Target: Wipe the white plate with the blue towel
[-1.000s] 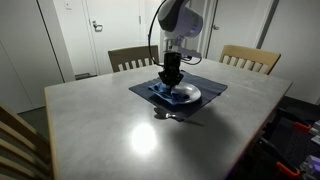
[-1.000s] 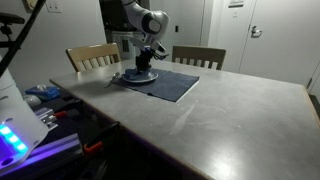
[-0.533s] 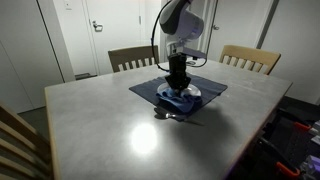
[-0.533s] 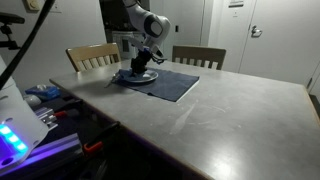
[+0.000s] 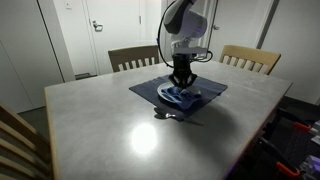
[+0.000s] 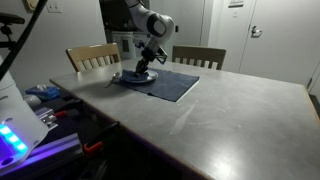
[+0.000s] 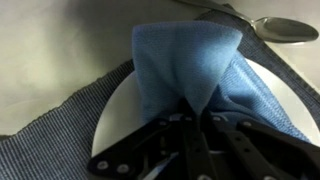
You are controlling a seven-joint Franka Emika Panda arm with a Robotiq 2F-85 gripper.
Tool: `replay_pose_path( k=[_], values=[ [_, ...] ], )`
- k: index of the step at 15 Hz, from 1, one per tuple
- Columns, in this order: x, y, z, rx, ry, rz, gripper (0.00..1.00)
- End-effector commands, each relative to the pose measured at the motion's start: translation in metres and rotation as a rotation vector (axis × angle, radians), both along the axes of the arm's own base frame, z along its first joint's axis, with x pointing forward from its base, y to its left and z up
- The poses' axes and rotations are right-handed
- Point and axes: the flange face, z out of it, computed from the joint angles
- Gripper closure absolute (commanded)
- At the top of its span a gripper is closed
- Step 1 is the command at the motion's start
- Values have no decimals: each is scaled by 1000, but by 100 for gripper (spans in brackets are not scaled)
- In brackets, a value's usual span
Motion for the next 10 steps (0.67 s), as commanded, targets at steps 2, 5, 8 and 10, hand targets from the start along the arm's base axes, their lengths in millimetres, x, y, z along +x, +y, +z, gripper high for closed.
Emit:
replay_pose_path(
  k=[2, 5, 8, 10],
  values=[
    [-11, -27, -4, -183, 43, -139, 98],
    [-2, -38, 1, -277, -1, -192, 98],
    [14, -33, 4, -311, -104, -158, 98],
    [25, -23, 5, -299, -192, -105, 98]
  ],
)
